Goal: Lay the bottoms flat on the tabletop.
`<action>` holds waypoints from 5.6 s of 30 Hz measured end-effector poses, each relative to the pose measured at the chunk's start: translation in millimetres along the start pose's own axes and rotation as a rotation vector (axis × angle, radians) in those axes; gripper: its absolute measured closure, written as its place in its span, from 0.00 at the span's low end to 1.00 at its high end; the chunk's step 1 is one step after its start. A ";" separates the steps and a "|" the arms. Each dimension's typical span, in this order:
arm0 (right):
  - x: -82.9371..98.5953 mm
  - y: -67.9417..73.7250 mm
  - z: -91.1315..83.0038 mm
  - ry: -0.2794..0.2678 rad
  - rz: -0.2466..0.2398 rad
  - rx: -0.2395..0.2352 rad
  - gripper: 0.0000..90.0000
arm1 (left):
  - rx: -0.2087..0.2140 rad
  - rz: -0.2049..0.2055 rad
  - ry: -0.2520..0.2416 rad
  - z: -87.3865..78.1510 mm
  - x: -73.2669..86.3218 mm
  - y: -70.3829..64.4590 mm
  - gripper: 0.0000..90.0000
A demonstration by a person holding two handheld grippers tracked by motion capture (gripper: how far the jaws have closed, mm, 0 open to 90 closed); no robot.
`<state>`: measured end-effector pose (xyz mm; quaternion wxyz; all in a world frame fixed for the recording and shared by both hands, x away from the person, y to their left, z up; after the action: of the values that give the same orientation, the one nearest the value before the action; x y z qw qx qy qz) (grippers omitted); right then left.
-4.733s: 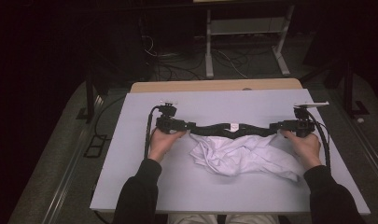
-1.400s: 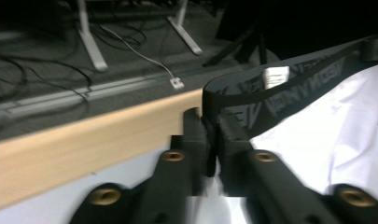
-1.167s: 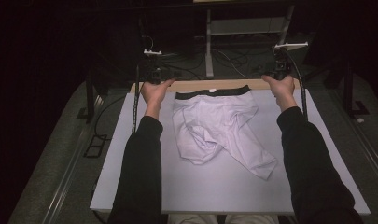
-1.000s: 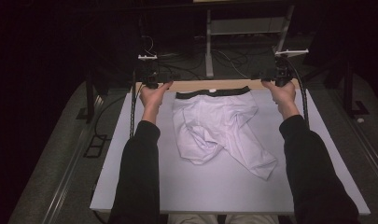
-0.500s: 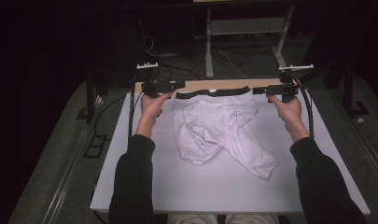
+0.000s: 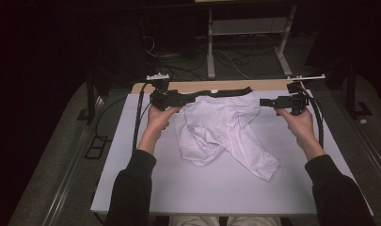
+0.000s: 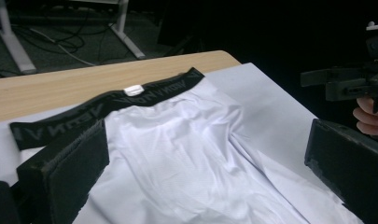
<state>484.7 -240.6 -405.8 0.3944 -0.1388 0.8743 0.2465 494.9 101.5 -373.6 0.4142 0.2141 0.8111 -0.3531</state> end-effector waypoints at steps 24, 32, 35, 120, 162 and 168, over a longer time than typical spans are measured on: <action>47.7 44.0 -20.3 0.039 -0.114 -0.058 0.00 | 0.007 0.104 0.027 -14.5 44.7 -29.3 0.00; 63.7 51.3 -23.7 0.040 -0.105 -0.086 0.00 | 0.030 0.118 0.039 -15.6 62.5 -39.0 0.00; 70.2 54.4 -24.8 0.043 -0.116 -0.084 0.00 | 0.045 0.117 0.042 -14.4 70.7 -43.2 0.00; 141.4 47.3 -27.6 0.200 0.015 -0.179 0.97 | 0.254 0.264 0.249 44.0 149.0 -139.2 0.05; 136.4 27.3 -24.8 0.183 0.183 -0.256 0.97 | 0.296 0.581 0.317 126.0 179.0 -220.8 1.00; 136.8 27.6 -24.7 0.185 0.180 -0.258 0.97 | 0.306 0.585 0.319 119.2 180.5 -222.2 1.00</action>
<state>368.3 -237.3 -486.6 0.2676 -0.1316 0.8769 0.3770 312.8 -124.5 -483.0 0.3291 0.5490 0.7077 -0.2989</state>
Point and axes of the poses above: each handheld gripper's, and its own axes: z roughly forward along the jaws, x roughly out of its underside, y roughly to its left, the point moved 7 cm from there along z, roughly forward along the jaws, and after that the axes turned 3 degrees about -z, right-handed, at the moved point
